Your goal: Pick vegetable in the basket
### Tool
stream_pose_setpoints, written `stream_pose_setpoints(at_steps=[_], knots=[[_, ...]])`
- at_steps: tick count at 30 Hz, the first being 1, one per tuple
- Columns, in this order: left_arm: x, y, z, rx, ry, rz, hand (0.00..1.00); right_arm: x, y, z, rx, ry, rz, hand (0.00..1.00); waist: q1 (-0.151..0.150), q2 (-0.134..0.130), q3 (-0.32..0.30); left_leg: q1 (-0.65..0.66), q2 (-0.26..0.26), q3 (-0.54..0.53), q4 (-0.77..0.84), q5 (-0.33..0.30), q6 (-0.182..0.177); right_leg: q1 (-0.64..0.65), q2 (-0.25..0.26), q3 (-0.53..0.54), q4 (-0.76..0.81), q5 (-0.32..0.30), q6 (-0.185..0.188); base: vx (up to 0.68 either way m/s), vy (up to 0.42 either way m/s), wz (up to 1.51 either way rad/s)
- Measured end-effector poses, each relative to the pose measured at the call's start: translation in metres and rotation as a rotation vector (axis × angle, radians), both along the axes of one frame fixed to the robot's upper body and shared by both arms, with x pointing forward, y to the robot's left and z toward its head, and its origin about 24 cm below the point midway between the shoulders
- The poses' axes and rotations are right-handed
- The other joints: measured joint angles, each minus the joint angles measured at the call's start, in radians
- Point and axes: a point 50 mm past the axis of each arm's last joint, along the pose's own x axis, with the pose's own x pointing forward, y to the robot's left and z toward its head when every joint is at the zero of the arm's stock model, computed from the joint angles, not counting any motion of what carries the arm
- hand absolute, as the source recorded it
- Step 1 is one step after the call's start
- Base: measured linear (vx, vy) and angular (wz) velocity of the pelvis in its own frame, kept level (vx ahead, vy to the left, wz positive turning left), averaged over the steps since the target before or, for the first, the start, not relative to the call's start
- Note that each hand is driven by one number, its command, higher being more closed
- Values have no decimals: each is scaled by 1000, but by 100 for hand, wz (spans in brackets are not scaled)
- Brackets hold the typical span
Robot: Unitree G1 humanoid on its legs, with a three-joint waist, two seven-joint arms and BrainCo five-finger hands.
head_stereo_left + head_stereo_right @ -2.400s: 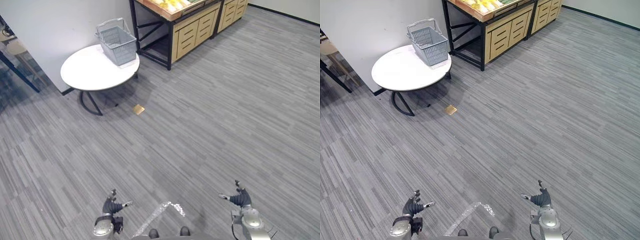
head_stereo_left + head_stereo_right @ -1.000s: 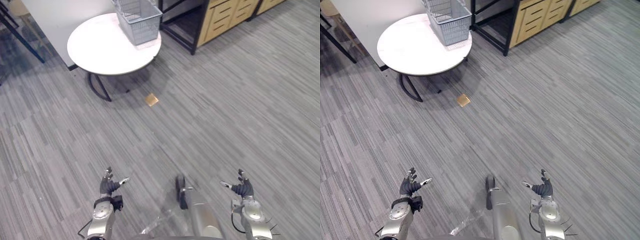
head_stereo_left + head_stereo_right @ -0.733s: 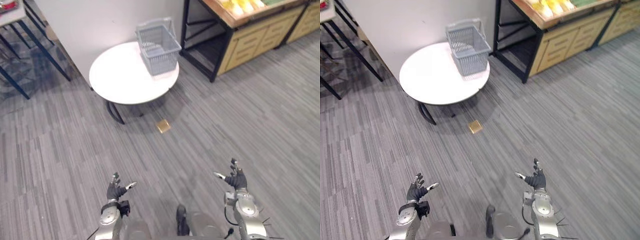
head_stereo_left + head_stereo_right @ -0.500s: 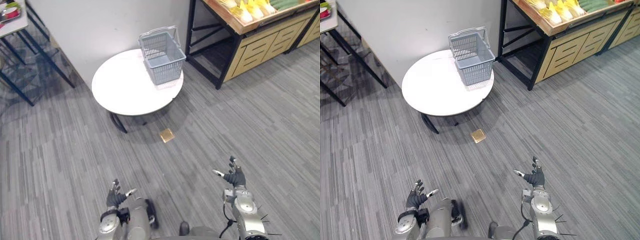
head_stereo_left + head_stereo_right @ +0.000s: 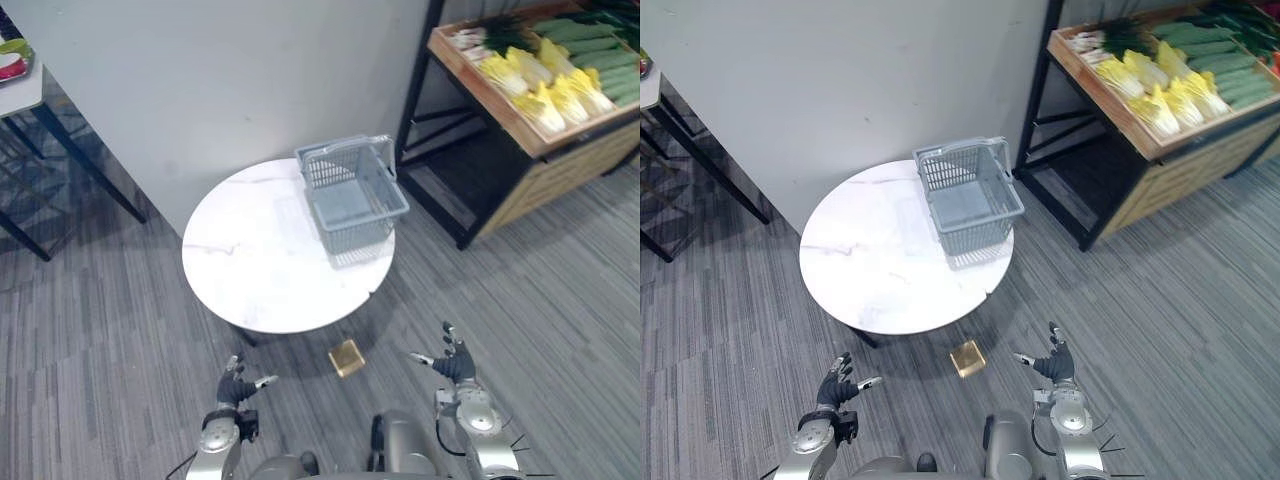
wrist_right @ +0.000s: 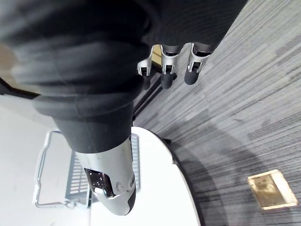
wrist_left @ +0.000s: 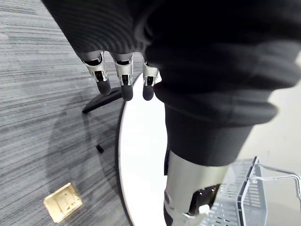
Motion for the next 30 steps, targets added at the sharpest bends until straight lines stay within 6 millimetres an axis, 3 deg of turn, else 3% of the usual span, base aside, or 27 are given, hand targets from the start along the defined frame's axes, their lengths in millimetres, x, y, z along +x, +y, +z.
stream_pose_setpoints(at_steps=[1,2,4,5,6,7,9,11,12,14,15,16,20,23,26,30], knots=[[-6,-1,-6,-5,32,5,0,-2,-4,-1,-13,8,-2,0,-7,8,-1,31,22,-13,-3,-34,-16,-2,11,12,46,89,-31,548,-270,26],[-8,-4,-9,-14,50,-1,0,6,-6,6,-26,-18,2,0,7,35,-8,25,58,-11,9,-22,-41,-28,41,9,113,27,-44,592,-321,5],[-8,-7,-10,-23,55,-17,0,11,-6,17,-41,-70,10,0,7,40,-7,16,75,-29,80,14,-65,-35,44,-9,207,-66,-66,401,-239,9],[-8,-10,-10,-28,54,-20,0,11,-6,24,-63,-98,23,0,3,48,-3,-11,96,-41,188,26,-85,-1,48,-30,217,-105,-66,336,-222,45],[-10,-15,-10,-45,50,-12,0,11,-4,35,-99,-141,49,0,1,63,6,-78,137,-51,401,68,-130,70,67,-57,197,-127,-82,479,-292,35],[-15,-19,-12,-61,54,-3,0,16,3,50,-135,-208,90,0,10,72,7,-159,182,-45,609,79,-142,130,91,-62,174,-148,-85,359,-209,11],[-22,-24,-15,-73,73,-2,0,28,14,74,-189,-331,142,0,26,74,6,-243,230,15,748,61,-112,209,113,-67,110,-155,-98,329,-170,-13],[-27,-24,-17,-72,86,-5,0,38,25,92,-228,-427,187,0,33,63,6,-301,234,61,681,38,-74,276,112,-61,43,-157,-107,267,-109,-11],[-28,-25,-17,-67,91,-19,0,47,27,101,-278,-465,217,0,48,64,4,-320,216,69,536,28,-57,304,109,-52,6,-135,-99,183,-33,-23],[-30,-25,-18,-65,100,-22,0,54,30,106,-330,-485,264,0,53,83,-1,-313,190,53,323,36,-58,322,107,-52,-15,-122,-90,243,31,-13],[-32,-27,-20,-65,110,-30,0,59,32,112,-371,-507,293,0,52,103,-5,-305,172,35,163,84,-76,321,109,-51,-16,-117,-82,304,124,-5],[-32,-29,-20,-67,113,-40,0,65,31,120,-414,-533,320,0,49,129,-5,-298,157,28,58,206,-72,319,119,-46,-16,-115,-74,251,141,-9],[-29,-20,-20,-30,121,-71,0,80,47,137,-482,-605,389,0,52,113,-8,-259,112,48,-61,234,-41,308,88,-16,-43,-101,-41,136,135,-6],[-25,-15,-18,-5,114,-110,0,103,64,154,-573,-665,479,0,55,116,-6,-264,78,66,-133,268,-19,276,67,6,-76,-81,-11,43,115,-13],[-16,-12,-13,10,79,-124,0,125,67,161,-687,-654,533,0,73,122,-3,-284,57,64,-166,289,-4,250,52,7,-90,-65,1,5,112,3],[4,-7,-3,31,10,-128,0,162,60,204,-960,-703,577,0,98,143,41,-336,36,54,-206,331,16,188,34,9,-97,-44,17,-66,66,8]])
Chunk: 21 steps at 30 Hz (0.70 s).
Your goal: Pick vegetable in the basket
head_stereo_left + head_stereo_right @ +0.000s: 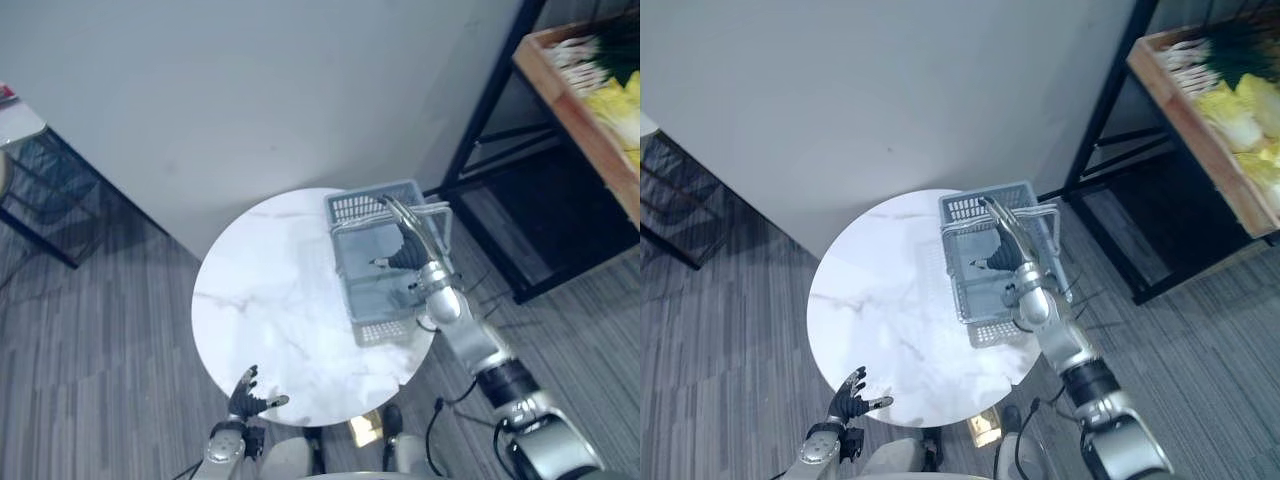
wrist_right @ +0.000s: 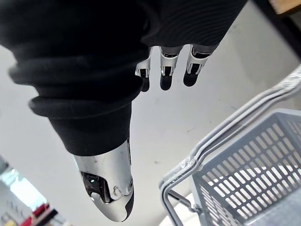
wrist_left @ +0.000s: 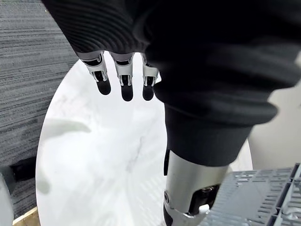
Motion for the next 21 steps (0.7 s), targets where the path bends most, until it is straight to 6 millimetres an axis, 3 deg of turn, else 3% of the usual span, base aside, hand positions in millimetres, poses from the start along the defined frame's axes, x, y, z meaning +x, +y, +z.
stream_pose_setpoints(at_steps=[4,11,13,14,18,21], knots=[[9,6,6,4,-33,35,0,22,-17,35,-126,-65,-74,0,4,14,52,-35,-12,-26,-32,36,5,-36,-6,-1,-7,6,7,-69,36,15],[12,10,10,-19,-70,88,0,44,-50,73,-213,-98,-240,0,10,39,110,-68,-16,-57,-50,63,4,-75,-5,-7,12,8,7,-20,2,11],[20,9,14,-33,-99,95,0,48,-71,82,-257,-85,-320,0,10,57,124,-86,-20,-79,-51,78,3,-87,-7,-27,21,8,6,25,-1,23],[22,9,16,-37,-109,97,0,48,-78,82,-264,-77,-346,100,12,62,129,-87,-20,-85,-51,80,3,-89,-8,-31,27,7,5,16,-5,28],[28,9,23,-59,-156,111,0,47,-108,80,-294,-24,-460,100,30,73,149,-104,-21,-110,-53,91,-5,-119,-12,-42,75,-16,-4,0,-20,15],[29,9,23,-65,-159,119,0,45,-117,88,-278,-41,-490,100,32,82,156,-117,-20,-135,-54,100,-12,-131,-13,-57,96,-31,-6,-9,-32,22]])
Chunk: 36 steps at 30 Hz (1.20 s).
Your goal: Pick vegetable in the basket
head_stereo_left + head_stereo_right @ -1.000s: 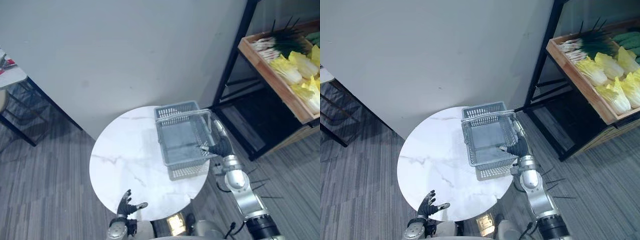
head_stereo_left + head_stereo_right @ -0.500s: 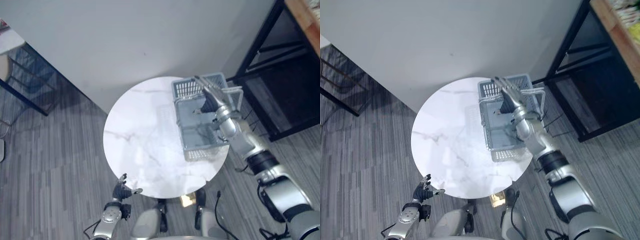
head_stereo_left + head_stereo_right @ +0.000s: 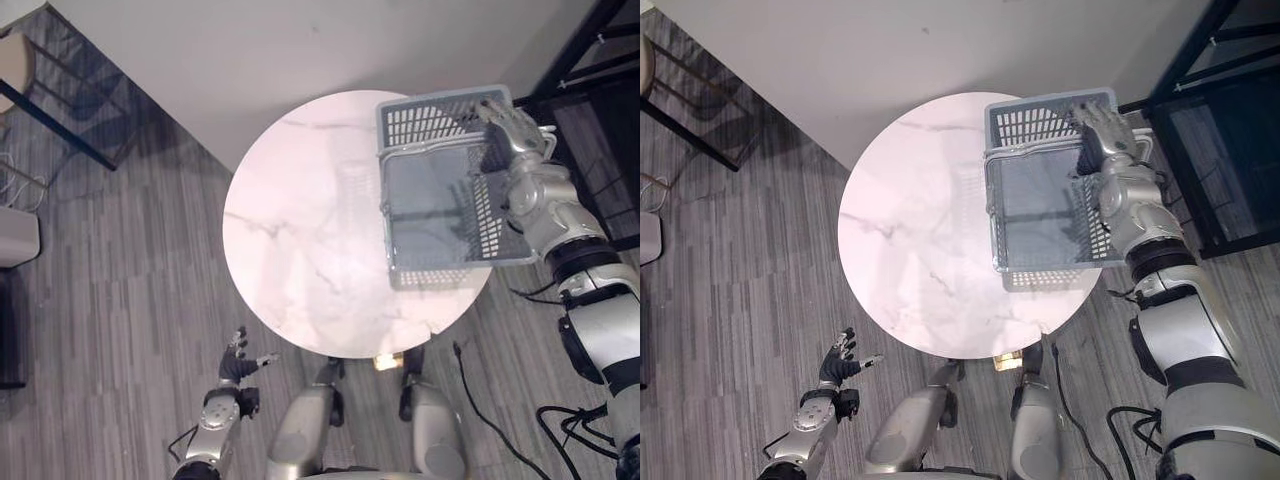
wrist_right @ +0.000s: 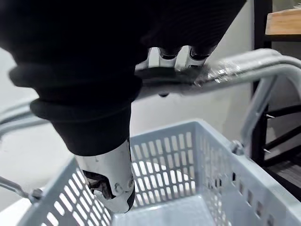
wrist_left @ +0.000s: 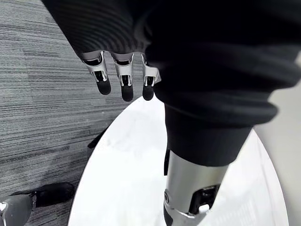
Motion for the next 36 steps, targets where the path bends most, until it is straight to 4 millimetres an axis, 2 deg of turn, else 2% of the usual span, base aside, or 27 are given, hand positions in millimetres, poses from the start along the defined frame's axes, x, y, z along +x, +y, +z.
stream_pose_setpoints(at_steps=[8,10,15,17,18,20,21,23,24,27,29,31,34,36], knots=[[0,0,0,-1,1,3,0,-4,-7,1,51,-30,-9,100,1,2,2,-12,9,-23,-1,13,-7,-23,-1,0,37,-24,-7,-6,-35,8],[0,0,0,-1,0,3,0,-10,-5,-3,99,-57,17,100,0,2,2,-11,11,-22,-1,13,-8,-23,-1,2,37,-24,-7,35,-45,-3],[3,-7,3,-9,-18,-10,0,-33,-10,-30,260,-109,48,100,-5,0,2,13,11,-12,-2,13,-8,-8,3,22,35,-22,-5,51,-30,-9],[3,-10,3,-15,-20,-12,0,-45,-14,-52,394,-103,45,100,-14,-5,1,43,10,-12,-2,10,-11,25,3,24,24,-21,-3,48,-19,-6],[2,-9,3,-14,-18,-8,0,-54,-13,-71,504,-90,48,100,-32,-11,-1,61,10,-14,-2,6,-17,49,3,21,14,-20,-3,33,-2,-1],[3,-6,5,-4,-22,-2,0,-71,-10,-97,670,-73,54,100,-49,-32,-12,73,12,-11,-2,0,-24,67,10,27,-6,-15,-2,20,-1,-9],[3,-5,6,-1,-24,1,0,-75,-10,-104,712,-68,51,100,-55,-39,-18,74,13,-10,-2,0,-24,69,13,28,-11,-14,-2,4,-19,-10],[1,0,5,6,-13,19,0,-97,-16,-131,857,-41,14,100,-65,-73,-43,95,20,5,-2,-12,-25,90,19,41,-29,-8,-2,15,-16,-15],[-2,2,5,8,-6,29,0,-102,-18,-139,890,-31,-1,100,-68,-82,-51,106,25,9,-2,-16,-24,101,22,47,-36,-7,-1,21,-7,-25],[-22,13,-2,21,33,74,0,-141,-35,-178,1018,43,-104,100,-85,-121,-124,142,27,43,-2,-46,-25,138,32,81,-80,-3,8,35,-1,-33],[-30,16,-6,34,62,79,0,-166,-47,-197,1087,73,-186,100,-91,-130,-168,151,28,66,-2,-57,-23,144,36,104,-96,3,13,63,11,-32],[-36,19,-8,40,85,92,0,-187,-55,-213,1139,99,-253,100,-105,-134,-188,174,28,83,-2,-67,-20,167,37,117,-112,8,14,60,6,-25],[-44,27,-9,40,96,118,0,-219,-53,-241,1283,132,-348,100,-131,-138,-225,201,29,118,-2,-78,-16,185,40,149,-127,25,11,55,10,-32],[-46,29,-8,40,94,128,0,-228,-46,-251,1363,145,-363,100,-137,-140,-230,223,30,139,-2,-85,-14,200,41,167,-134,30,11,38,10,-39]])
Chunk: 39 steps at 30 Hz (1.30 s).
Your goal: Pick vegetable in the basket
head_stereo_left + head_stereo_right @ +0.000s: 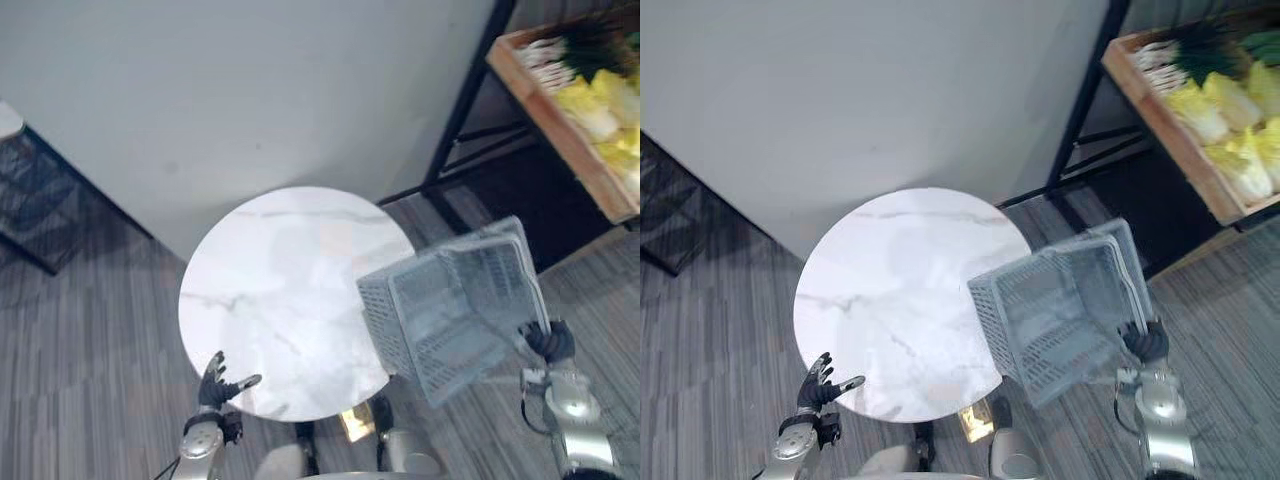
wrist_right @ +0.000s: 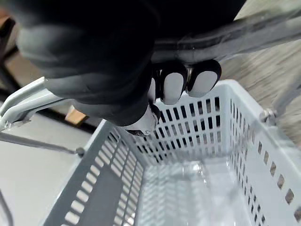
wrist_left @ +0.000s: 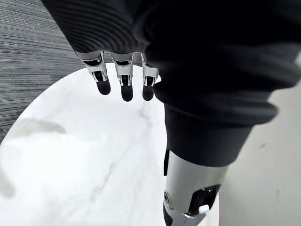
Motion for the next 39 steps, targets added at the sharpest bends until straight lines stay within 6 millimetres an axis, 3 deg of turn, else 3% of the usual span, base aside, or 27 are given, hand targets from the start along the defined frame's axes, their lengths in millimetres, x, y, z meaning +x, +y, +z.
stream_pose_setpoints(at_steps=[3,5,8,10,11,12,15,16,17,18,19,21,23,24,25,26,28,31,32,33,34,37,39], knots=[[-2,-2,4,-7,-24,9,0,-9,18,-14,140,-8,-10,100,2,-7,-9,37,8,59,0,-15,-3,10,11,47,2,6,0,2,3,-58],[1,-3,9,-11,-54,9,0,-8,32,-13,204,-58,-12,100,27,-19,-4,49,18,122,16,-34,-7,-4,19,94,16,16,-2,-49,2,-71],[14,-5,22,-11,-129,2,0,-3,43,-7,227,-104,-16,100,38,-53,14,-40,51,171,187,-106,5,-52,30,127,54,25,0,-102,-33,-42],[24,-7,32,-9,-179,-10,0,-3,42,-5,215,-108,-25,100,39,-65,21,-118,84,204,306,-129,32,-76,33,118,50,31,17,-133,-49,-13],[33,-9,39,-11,-220,-13,0,0,42,-1,210,-130,-39,100,60,-56,34,-147,126,224,343,-145,49,-147,30,53,249,-51,-35,-155,-94,-4],[34,-9,40,-10,-227,-15,0,0,45,-1,219,-137,-40,100,57,-65,42,-153,137,219,374,-149,50,-170,-18,23,501,-140,-56,-141,-120,-6],[32,-11,40,-17,-228,-11,0,-1,44,0,218,-144,-43,100,80,-77,37,-165,145,214,406,-147,46,-114,-114,43,724,-213,-14,-134,-210,3],[31,-14,40,-25,-230,-8,0,-1,44,1,213,-151,-45,100,91,-88,30,-199,151,207,433,-131,23,-68,-144,55,714,-220,2,-159,-246,-3],[33,-12,41,-26,-234,6,0,3,43,3,208,-161,-49,100,110,-80,32,-230,173,204,448,-113,3,-44,-120,45,635,-273,39,-272,-341,-22],[31,-18,38,-56,-233,24,0,5,40,5,199,-169,-56,100,123,-48,20,-262,210,206,417,-62,-15,-36,-81,5,525,-303,33,-192,-217,-29],[30,-21,37,-65,-228,23,0,6,39,7,195,-175,-55,100,129,-33,16,-268,224,207,396,-38,-17,-25,-69,-17,477,-312,18,-311,-331,-33],[28,-35,32,-114,-216,20,0,9,34,10,180,-186,-57,100,127,8,26,-280,263,177,269,109,-60,-19,-11,-93,389,-330,-42,-330,-338,20],[28,-38,32,-118,-215,7,0,2,31,7,176,-169,-87,100,102,-7,34,-266,250,158,171,213,-107,-30,-16,-145,382,-318,-74,-262,-186,63],[29,-38,33,-117,-219,6,0,0,29,5,180,-166,-114,100,103,-11,37,-260,244,161,237,141,-111,-28,-21,-160,378,-305,-99,-325,-220,55],[28,-37,33,-114,-219,9,0,-6,27,3,181,-154,-136,100,103,-25,45,-256,235,158,356,32,-67,-28,-28,-173,371,-288,-116,-303,-206,29],[27,-37,33,-113,-218,10,0,-7,27,2,180,-151,-139,100,105,-25,44,-252,236,156,398,-9,-58,-29,-28,-175,368,-281,-120,-299,-152,17],[22,-34,33,-109,-219,23,0,-6,30,3,191,-162,-150,100,107,-24,44,-210,241,116,563,-162,-42,-37,-25,-160,362,-257,-119,-239,-30,-10],[9,-32,28,-108,-187,40,0,-5,34,7,198,-192,-156,100,104,-17,38,-104,230,93,616,-301,-36,-77,-5,-106,364,-244,-111,-200,83,-44],[8,-32,27,-109,-180,43,0,-6,34,9,195,-201,-163,100,97,-13,34,-78,221,94,577,-326,-39,-93,-3,-103,366,-243,-101,-165,146,-30],[5,-31,26,-111,-174,53,0,-9,32,11,187,-210,-176,100,82,-2,20,-46,207,109,465,-366,-70,-126,-1,-99,379,-238,-89,-195,158,-31],[5,-29,24,-108,-165,62,0,-14,33,8,199,-204,-199,100,79,-36,16,-42,183,136,429,-347,-87,-155,-13,-80,382,-220,-72,-173,134,-34],[6,-30,21,-110,-151,60,0,-23,34,2,206,-174,-212,100,76,-46,17,-35,182,164,461,-355,-83,-150,-6,-46,363,-181,-56,-55,107,-39],[10,-30,21,-105,-154,53,0,-22,42,-1,225,-163,-188,100,58,-46,17,-27,191,223,497,-377,-73,-157,13,17,339,-145,-41,-32,145,-79]])
